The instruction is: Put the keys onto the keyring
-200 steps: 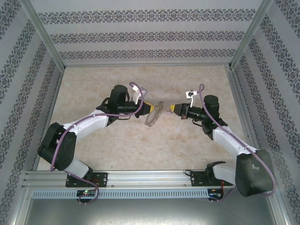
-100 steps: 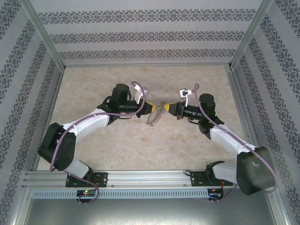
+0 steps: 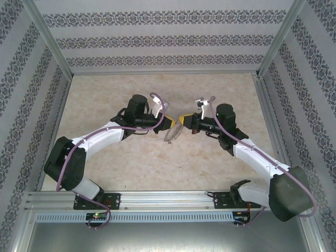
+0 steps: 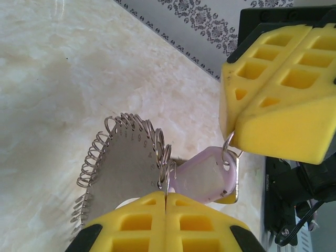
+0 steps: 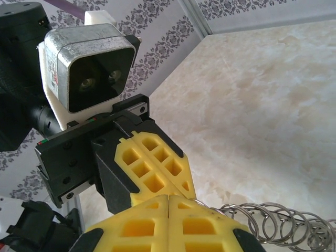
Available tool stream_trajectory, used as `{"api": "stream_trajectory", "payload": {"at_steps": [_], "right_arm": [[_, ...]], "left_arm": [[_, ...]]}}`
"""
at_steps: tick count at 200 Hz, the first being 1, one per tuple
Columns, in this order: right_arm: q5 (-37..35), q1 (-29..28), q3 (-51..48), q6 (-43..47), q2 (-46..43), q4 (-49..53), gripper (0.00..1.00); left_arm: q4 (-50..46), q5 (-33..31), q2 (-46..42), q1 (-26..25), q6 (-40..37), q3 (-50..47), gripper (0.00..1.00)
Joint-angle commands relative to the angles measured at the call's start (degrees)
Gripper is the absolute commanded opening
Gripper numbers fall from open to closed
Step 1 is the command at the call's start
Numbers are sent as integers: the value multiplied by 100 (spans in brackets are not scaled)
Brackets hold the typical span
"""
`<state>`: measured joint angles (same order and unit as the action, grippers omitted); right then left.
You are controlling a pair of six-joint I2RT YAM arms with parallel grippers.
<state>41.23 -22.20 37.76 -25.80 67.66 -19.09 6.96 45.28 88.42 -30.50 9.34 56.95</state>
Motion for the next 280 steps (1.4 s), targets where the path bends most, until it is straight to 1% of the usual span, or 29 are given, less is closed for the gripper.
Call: {"api": "stream_trajectory", "payload": {"at_steps": [1,32,89,143,173,200,229,255,280], "right_arm": [[-284,-137,220,377,24,245,0],[-582,-331,371,754,132,703,0],[-912,-347,290,866,91,851,0],[-808,-347,267,813,41,675,0],[-592,-359,301,813,51,574,0],[-731,-364,282,830,39,644,0],[-946,-165,90,682,-23,645,0],[-812,136,-103,455,-111,495,0],[-640,250,-189,377,-162,480,0]], "left_arm": [[60,11,4,-99,-126,229,0],[52,10,2,-107,-135,229,0],[58,11,-29,-102,-143,213,0],[95,37,-10,-114,-117,196,0],[95,38,-14,-120,-115,194,0],[154,24,-58,-123,-113,148,0],[182,-2,-88,-124,-108,107,0],[254,-27,-131,-127,-91,69,0],[382,-52,-150,-131,-25,10,0]]}}
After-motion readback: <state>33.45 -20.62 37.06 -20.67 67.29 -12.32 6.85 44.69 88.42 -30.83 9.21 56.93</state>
